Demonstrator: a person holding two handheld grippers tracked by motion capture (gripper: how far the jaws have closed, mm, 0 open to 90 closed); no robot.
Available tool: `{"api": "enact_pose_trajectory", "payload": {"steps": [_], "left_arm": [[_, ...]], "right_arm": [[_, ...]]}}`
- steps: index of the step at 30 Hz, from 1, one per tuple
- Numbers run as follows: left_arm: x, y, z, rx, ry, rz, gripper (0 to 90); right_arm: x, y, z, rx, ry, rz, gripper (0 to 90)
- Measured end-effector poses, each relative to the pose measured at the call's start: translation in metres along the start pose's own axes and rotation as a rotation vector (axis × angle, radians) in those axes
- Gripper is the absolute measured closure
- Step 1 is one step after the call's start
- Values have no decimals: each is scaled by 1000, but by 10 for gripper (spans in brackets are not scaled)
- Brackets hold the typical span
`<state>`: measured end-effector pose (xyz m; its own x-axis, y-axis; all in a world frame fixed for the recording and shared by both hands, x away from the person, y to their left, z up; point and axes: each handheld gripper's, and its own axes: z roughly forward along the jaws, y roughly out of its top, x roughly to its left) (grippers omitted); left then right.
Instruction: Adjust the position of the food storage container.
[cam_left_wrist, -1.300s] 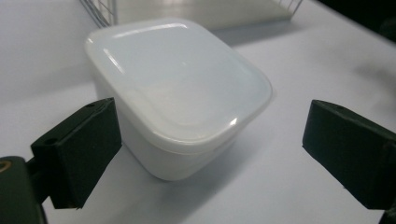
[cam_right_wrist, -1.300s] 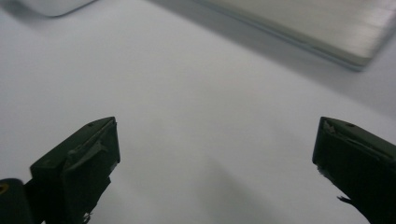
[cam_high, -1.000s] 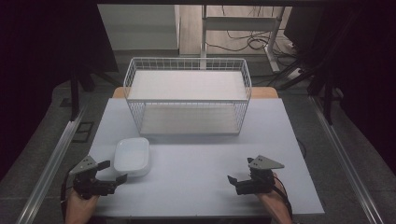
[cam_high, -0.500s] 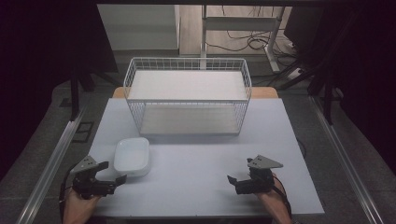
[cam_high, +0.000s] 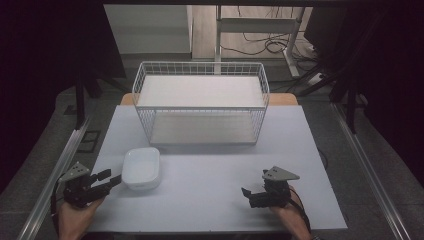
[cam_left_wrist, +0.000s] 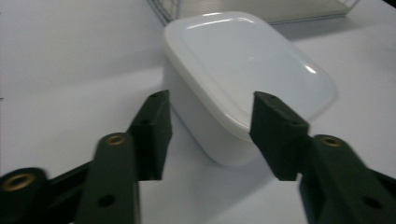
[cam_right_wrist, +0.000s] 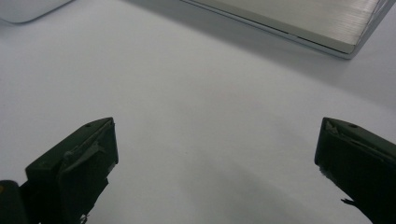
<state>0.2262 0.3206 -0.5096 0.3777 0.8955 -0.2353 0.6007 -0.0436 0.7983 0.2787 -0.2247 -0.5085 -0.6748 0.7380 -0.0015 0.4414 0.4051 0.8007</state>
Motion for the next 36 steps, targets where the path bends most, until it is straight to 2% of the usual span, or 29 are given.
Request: {"api": "enact_pose_trajectory", "payload": {"steps": [2,3,6,8,10,14,20,24,28,36], "left_arm": [[4,2,6,7,12,-17,657],[5,2,9,8,9,-24,657],[10,5,19,29,16,-29,827],[12,6,24,42,29,-29,852],[14,9,27,31,35,-40,896],[22,18,37,12,30,-78,898],[23,31,56,22,44,-67,898],[26,37,62,18,37,-82,898],[23,42,70,27,23,-84,899],[1,56,93,66,-42,-30,899]], "right_arm": [[1,-1,2,16,3,-9,0],[1,-1,2,16,3,-9,0],[2,-1,4,30,-2,-16,0],[2,-1,4,34,-3,-16,0],[2,0,6,36,-6,-2,0],[3,1,5,39,-4,1,0],[6,4,4,45,0,-7,0],[5,3,5,73,12,-1,0],[5,3,6,86,19,0,0],[5,4,6,106,20,5,40]]}}
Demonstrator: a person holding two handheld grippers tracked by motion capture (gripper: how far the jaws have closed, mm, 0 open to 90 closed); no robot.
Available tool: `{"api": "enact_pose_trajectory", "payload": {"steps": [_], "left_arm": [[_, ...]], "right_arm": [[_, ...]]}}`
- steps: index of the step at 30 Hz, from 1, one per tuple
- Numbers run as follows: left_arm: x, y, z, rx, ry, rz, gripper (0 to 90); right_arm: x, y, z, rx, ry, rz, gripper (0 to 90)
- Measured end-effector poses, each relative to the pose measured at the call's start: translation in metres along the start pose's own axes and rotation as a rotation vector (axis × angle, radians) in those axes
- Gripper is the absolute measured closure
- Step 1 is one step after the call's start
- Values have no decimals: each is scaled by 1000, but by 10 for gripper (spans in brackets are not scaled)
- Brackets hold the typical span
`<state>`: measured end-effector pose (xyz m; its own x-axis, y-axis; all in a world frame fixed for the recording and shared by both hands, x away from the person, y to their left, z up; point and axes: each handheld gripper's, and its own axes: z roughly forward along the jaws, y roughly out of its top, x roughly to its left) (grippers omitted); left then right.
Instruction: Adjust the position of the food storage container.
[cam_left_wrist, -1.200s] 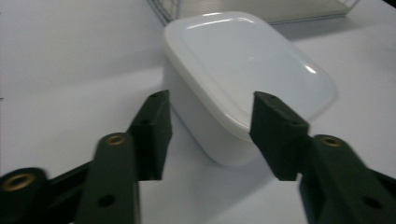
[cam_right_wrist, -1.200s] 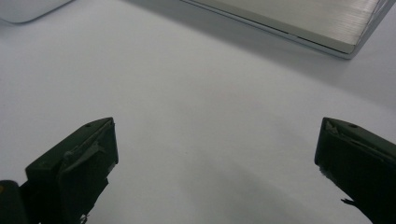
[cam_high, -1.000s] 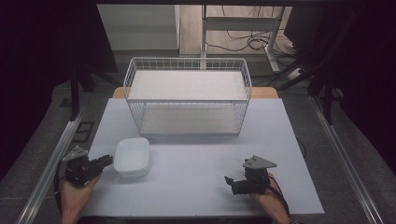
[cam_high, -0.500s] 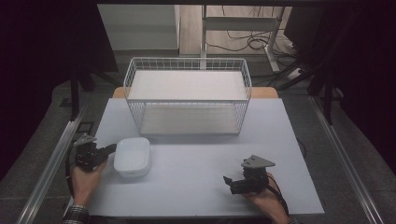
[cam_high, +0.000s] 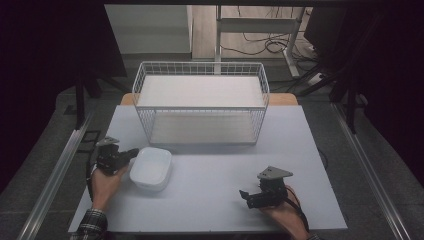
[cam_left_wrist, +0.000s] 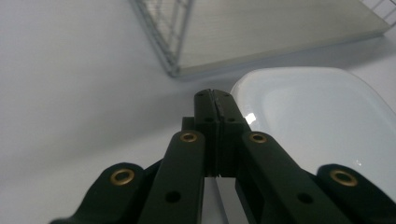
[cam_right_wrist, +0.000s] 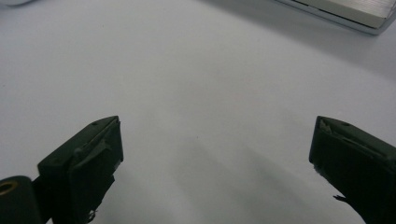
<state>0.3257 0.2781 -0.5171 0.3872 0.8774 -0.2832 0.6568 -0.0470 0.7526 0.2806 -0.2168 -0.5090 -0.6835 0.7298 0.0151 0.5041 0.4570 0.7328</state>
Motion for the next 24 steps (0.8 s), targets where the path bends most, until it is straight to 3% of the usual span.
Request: {"api": "enact_pose_trajectory", "payload": {"steps": [5,12,15,18,20,24], "left_arm": [[-13,7,12,21,-42,31,898],[-43,17,36,46,-123,84,899],[-50,20,39,54,-118,116,898],[-46,20,29,28,-90,108,898],[-39,15,12,-8,-67,81,897],[-39,2,-5,-4,-46,84,897]], "right_arm": [[-1,1,-2,-13,5,6,89],[0,2,-3,-9,15,0,173],[0,2,-4,0,24,-5,195],[1,3,-5,9,27,-20,233],[3,3,-6,13,24,-38,280],[4,4,-7,14,27,-34,329]]}}
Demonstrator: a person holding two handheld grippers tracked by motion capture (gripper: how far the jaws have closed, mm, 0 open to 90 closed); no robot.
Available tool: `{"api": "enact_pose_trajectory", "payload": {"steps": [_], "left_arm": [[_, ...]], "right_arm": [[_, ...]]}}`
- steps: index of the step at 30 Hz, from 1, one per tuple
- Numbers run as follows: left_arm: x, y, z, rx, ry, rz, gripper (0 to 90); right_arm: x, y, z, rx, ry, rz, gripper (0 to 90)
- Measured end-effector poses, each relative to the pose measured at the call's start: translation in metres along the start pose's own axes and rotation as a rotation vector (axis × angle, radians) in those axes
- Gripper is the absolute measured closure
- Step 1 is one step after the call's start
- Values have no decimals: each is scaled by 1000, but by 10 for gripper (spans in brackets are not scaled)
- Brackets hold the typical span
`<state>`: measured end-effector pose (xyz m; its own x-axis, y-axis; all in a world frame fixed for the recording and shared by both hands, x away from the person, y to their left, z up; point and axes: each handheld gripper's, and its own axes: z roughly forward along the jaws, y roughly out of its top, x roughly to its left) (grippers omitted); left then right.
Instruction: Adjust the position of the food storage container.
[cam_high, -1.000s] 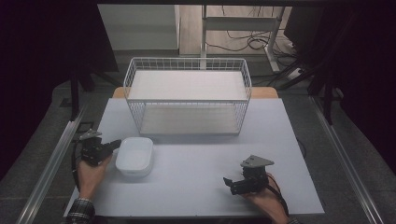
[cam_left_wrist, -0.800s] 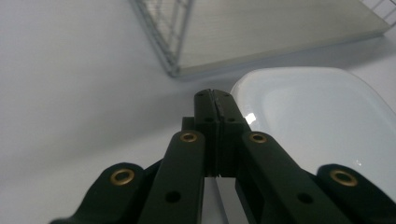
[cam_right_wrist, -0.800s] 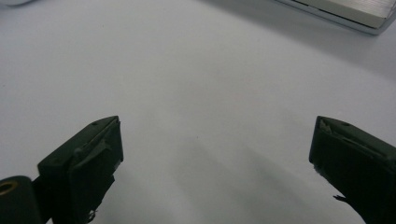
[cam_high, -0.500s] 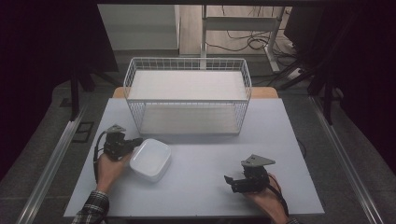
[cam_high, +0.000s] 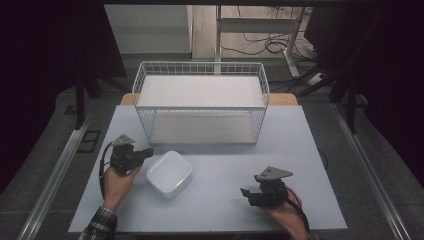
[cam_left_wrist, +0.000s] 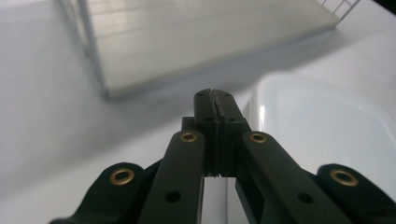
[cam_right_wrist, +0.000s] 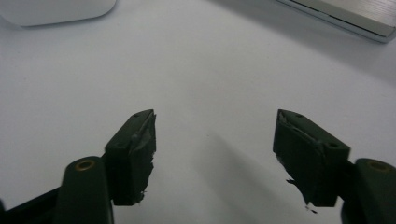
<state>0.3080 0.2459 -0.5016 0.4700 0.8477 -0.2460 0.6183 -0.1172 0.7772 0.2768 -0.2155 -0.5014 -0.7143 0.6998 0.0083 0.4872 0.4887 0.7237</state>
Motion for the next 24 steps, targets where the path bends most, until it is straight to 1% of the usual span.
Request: {"api": "enact_pose_trajectory", "payload": {"steps": [3,4,6,8,11,12,13,14,16,18,21,22,23,24], "left_arm": [[-6,-12,-14,1,11,4,897],[-8,-16,-18,-1,14,4,897],[-13,-22,-26,-11,22,1,897],[-19,-31,-34,-11,36,5,897],[-27,-46,-46,-1,54,13,897],[-29,-51,-50,5,55,13,897],[-30,-53,-50,11,49,13,897],[-31,-55,-50,16,44,4,897],[-31,-59,-45,50,29,-6,897],[-30,-58,-38,75,21,-12,897],[-29,-55,-26,102,13,-19,897],[-29,-53,-22,110,23,-16,897],[-29,-51,-20,113,23,-16,897],[-28,-47,-14,109,12,-20,897]], "right_arm": [[0,1,-1,-5,3,1,375],[0,2,-2,-7,4,-1,404],[1,2,-2,-9,1,-2,414],[2,4,-3,-19,1,-9,445],[2,8,-3,-33,6,-24,492],[3,10,-2,-38,7,-28,508],[3,14,-1,-44,19,-36,548],[3,14,-1,-44,19,-36,548],[4,19,2,-47,39,-42,591],[7,23,5,-47,54,-41,634],[9,28,11,-31,80,-46,685],[10,31,15,-21,92,-60,710],[10,31,15,-21,92,-60,710],[11,34,18,-25,100,-64,713]]}}
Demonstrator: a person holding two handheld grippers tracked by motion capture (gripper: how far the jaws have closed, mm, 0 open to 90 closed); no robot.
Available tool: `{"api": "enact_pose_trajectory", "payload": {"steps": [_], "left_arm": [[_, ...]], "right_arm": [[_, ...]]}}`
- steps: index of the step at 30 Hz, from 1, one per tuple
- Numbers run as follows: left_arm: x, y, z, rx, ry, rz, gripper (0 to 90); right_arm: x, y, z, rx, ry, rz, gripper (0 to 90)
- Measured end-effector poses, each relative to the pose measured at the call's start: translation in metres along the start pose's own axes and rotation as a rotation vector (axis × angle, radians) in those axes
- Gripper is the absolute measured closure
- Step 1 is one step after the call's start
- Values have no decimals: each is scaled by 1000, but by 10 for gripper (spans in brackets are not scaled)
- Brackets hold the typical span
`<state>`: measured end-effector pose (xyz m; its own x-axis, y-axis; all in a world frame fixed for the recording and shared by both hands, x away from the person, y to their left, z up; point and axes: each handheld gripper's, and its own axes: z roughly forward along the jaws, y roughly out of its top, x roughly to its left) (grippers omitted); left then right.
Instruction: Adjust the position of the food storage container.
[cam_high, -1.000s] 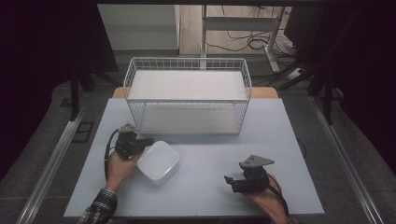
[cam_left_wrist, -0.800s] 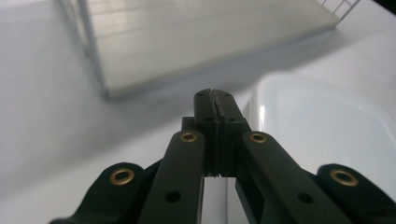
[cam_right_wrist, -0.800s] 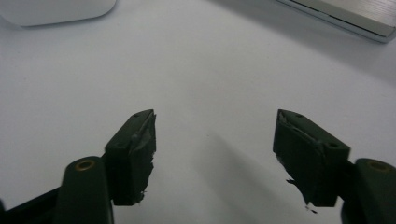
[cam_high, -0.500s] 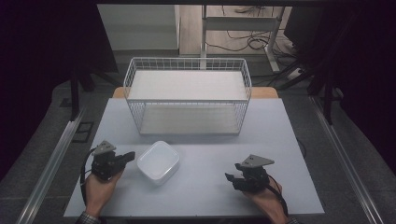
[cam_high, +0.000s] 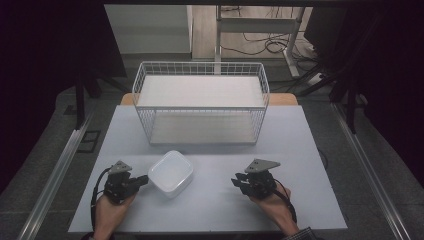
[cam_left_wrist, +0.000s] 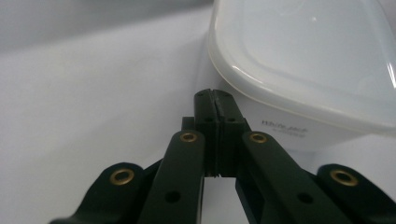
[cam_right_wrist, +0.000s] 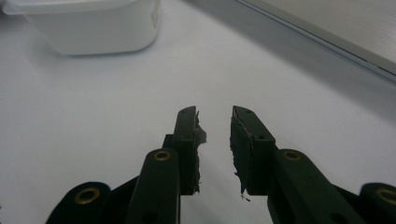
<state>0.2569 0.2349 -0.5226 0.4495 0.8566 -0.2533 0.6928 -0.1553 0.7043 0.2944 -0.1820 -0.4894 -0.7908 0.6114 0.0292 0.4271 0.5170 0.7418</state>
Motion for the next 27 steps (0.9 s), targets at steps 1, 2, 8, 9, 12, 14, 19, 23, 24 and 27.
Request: {"api": "enact_pose_trajectory", "payload": {"steps": [1,2,8,9,12,14,19,23,24,27], "left_arm": [[0,3,3,-1,0,3,897],[0,6,6,-1,0,5,897],[-2,19,25,11,-23,19,897],[-2,19,25,11,-23,19,897],[-3,24,31,13,-44,16,897],[-5,26,35,15,-58,19,898],[-15,36,49,19,-93,33,897],[-23,45,60,22,-115,44,897],[-26,46,60,24,-106,52,897],[-28,43,52,21,-104,50,896]], "right_arm": [[0,1,1,-3,1,0,713],[-1,4,3,-5,2,4,714],[-7,18,17,-26,-12,28,782],[-7,18,17,-26,-12,28,782],[-8,23,24,-21,-17,26,848],[-8,27,30,-15,-24,15,870],[-6,37,43,-17,-13,10,875],[-8,38,48,-15,-23,12,872],[-12,39,51,-15,-32,23,869],[-17,39,54,-15,-26,42,869]]}}
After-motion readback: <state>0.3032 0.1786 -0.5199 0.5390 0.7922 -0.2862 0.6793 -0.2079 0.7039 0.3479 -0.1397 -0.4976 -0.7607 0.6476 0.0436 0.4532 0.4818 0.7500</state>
